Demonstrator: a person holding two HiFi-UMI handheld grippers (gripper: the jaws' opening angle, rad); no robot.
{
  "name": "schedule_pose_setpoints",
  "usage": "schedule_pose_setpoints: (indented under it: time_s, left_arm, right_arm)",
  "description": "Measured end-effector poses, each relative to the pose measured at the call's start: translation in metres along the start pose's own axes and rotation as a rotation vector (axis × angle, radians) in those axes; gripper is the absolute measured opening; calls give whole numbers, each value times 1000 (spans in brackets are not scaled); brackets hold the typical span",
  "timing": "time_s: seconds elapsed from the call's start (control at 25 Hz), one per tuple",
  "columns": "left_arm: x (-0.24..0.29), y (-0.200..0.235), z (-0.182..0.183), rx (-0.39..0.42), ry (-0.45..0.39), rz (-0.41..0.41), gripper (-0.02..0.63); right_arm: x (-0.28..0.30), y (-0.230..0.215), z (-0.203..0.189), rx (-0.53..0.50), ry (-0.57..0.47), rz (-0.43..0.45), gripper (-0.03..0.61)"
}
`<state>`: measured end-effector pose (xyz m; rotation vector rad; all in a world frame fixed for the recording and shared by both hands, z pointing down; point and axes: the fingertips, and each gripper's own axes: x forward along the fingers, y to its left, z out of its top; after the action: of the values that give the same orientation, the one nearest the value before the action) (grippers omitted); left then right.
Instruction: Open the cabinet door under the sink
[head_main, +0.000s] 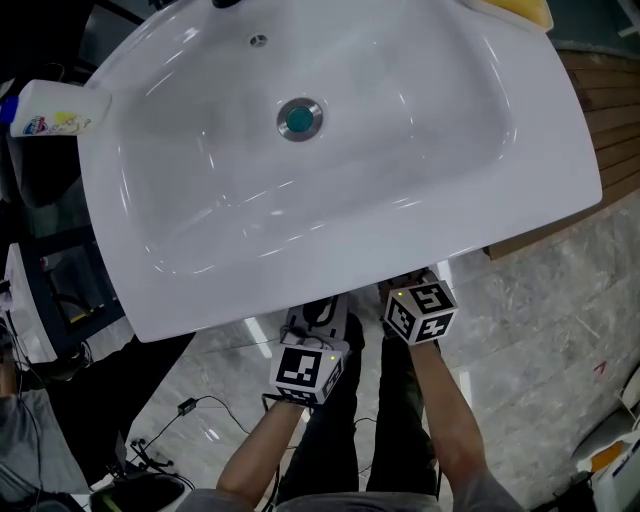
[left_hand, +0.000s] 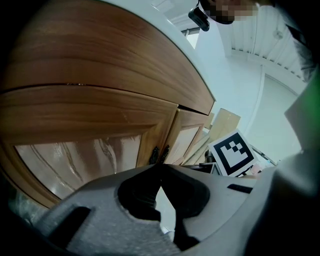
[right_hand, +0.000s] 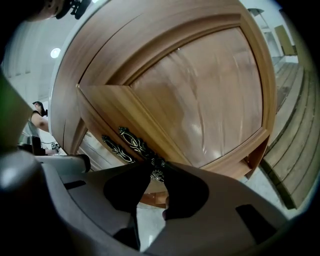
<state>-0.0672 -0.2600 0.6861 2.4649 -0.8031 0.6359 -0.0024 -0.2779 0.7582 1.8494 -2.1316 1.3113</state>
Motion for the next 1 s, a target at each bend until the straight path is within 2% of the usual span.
schedule_pose_setpoints:
  time_s: [0.64, 0.8, 1.0]
  left_arm:
    - [-7, 10, -4, 22, -4, -88, 8]
    - [-10, 10, -7, 9, -2, -76, 8]
    - [-9, 7, -12, -26, -16, -23, 8]
  right_arm:
    - [-16, -1, -8, -13, -21, -62, 83]
    - [-18, -2, -9, -21, -8, -67, 83]
    - [-19, -2, -8, -47, -4, -33, 83]
